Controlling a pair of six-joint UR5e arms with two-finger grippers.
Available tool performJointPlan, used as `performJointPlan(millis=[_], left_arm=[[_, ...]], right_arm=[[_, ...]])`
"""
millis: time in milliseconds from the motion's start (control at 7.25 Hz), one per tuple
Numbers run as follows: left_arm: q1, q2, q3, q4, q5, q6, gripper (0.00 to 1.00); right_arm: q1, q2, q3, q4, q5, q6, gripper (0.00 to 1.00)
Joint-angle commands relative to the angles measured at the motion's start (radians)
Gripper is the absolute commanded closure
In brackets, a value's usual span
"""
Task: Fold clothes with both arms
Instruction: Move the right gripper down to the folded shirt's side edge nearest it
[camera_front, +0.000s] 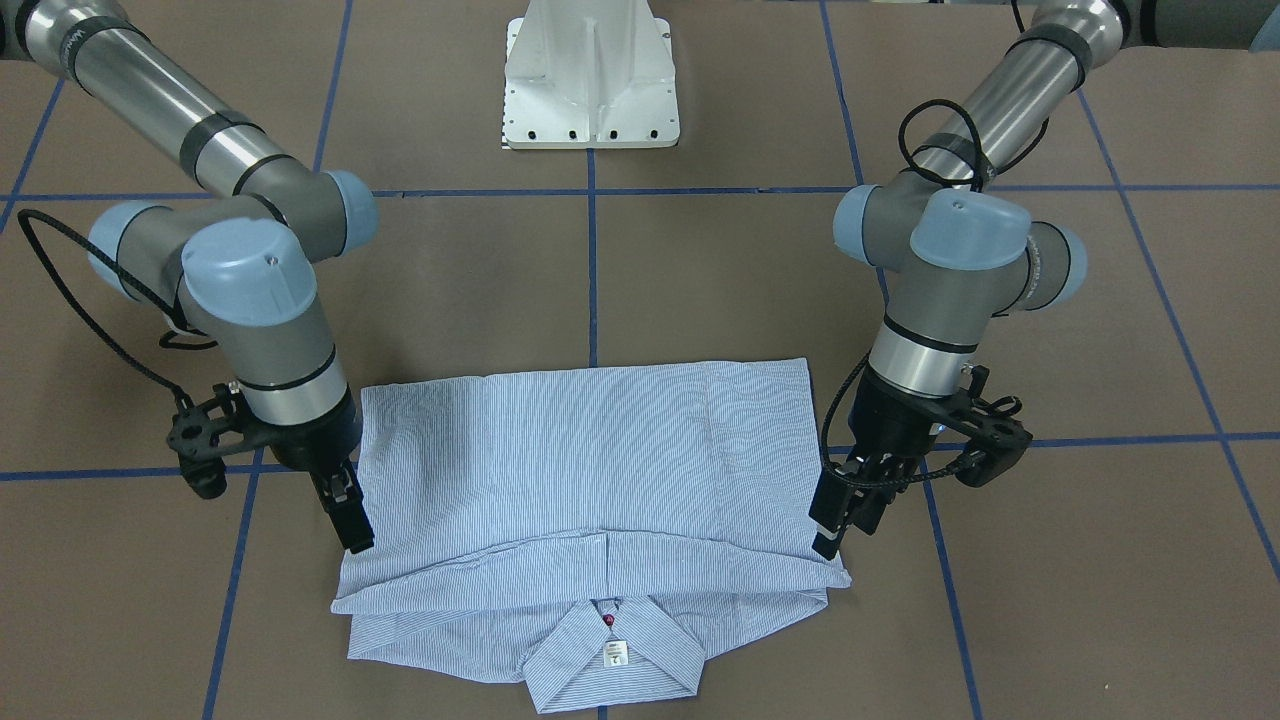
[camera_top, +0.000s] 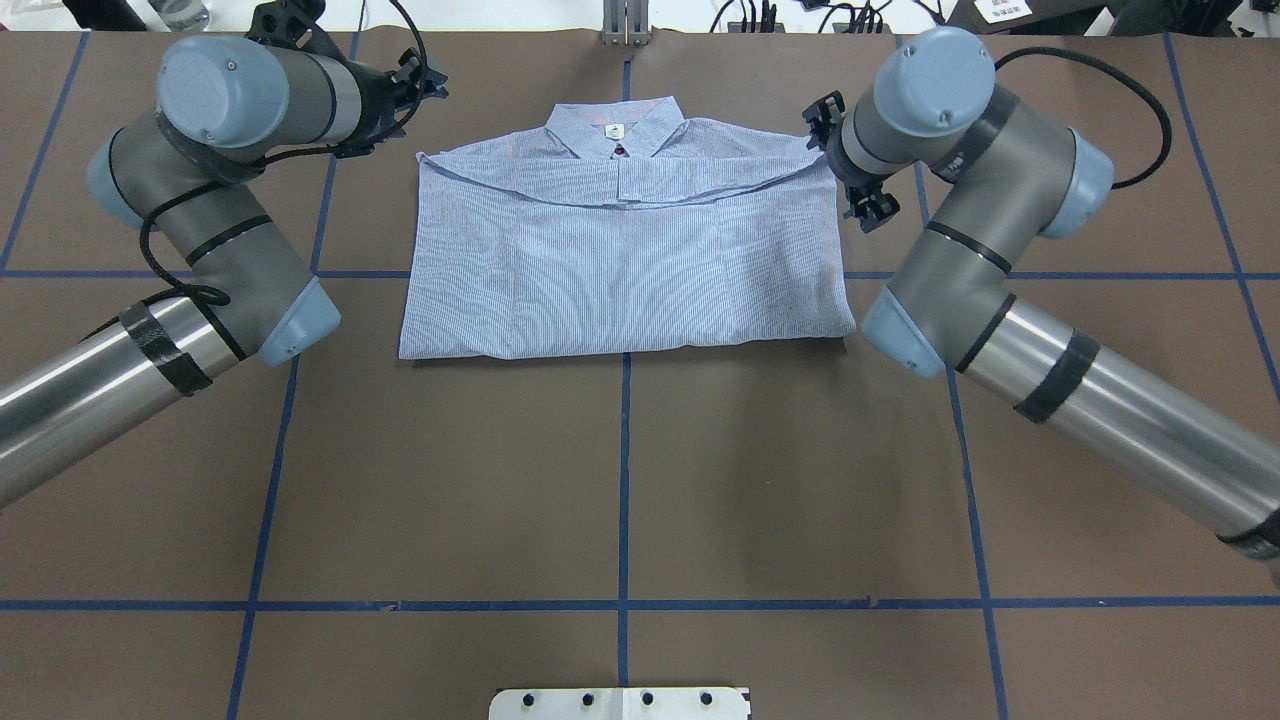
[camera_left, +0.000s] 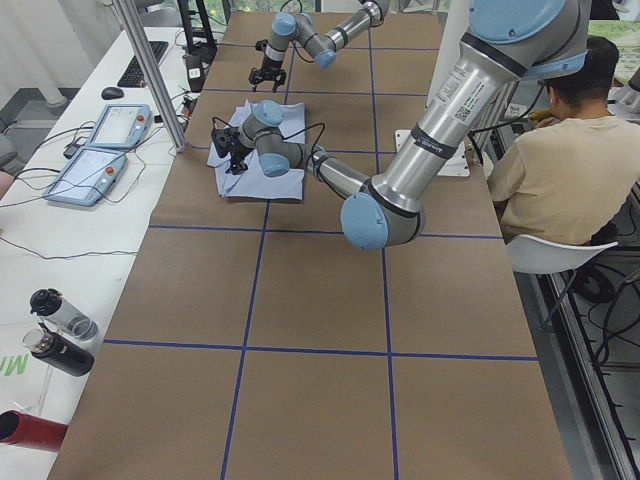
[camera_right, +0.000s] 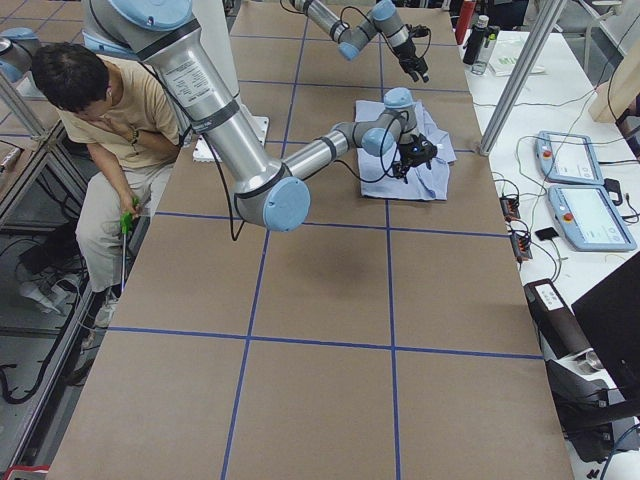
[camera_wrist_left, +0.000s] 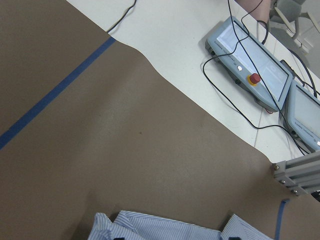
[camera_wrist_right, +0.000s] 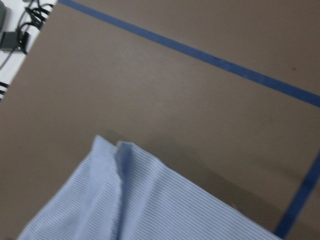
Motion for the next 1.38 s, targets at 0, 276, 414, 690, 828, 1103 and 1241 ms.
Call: performJointPlan(millis=[0,276,414,690,828,1103,1241], left_arm=[[0.001,0.025,-0.031,-0.002,0.000,0.005,0.25],[0.001,0.027,-0.031,0.000,0.003,0.025,0.25],[0.001,0.028,-0.029,0.000,0.004,0.026,0.25],[0.001,0.042,-0.029,0.000,0.004,0.032,0.25],[0.001,0.053,-0.031,0.001,0.006,0.037,0.25],[0.001,0.088,-0.029,-0.040,0.007,0.040,0.25],[0.001,0.099,-0.029,-0.052,0.007,0.042,0.25]], right_arm=[[-0.143,-0.137,0.140,0.000,-0.092,0.071,0.02],[-0.182,-0.214,0.212,-0.001,-0.097,0.071,0.03],[-0.193,-0.226,0.212,-0.001,-0.102,0.071,0.04],[-0.208,-0.219,0.192,-0.001,-0.104,0.071,0.24],[-0.208,-0.202,0.186,-0.001,-0.105,0.071,0.29],[-0.184,-0.184,0.177,-0.003,-0.122,0.070,0.75],[-0.178,-0.180,0.177,-0.003,-0.119,0.060,1.00]])
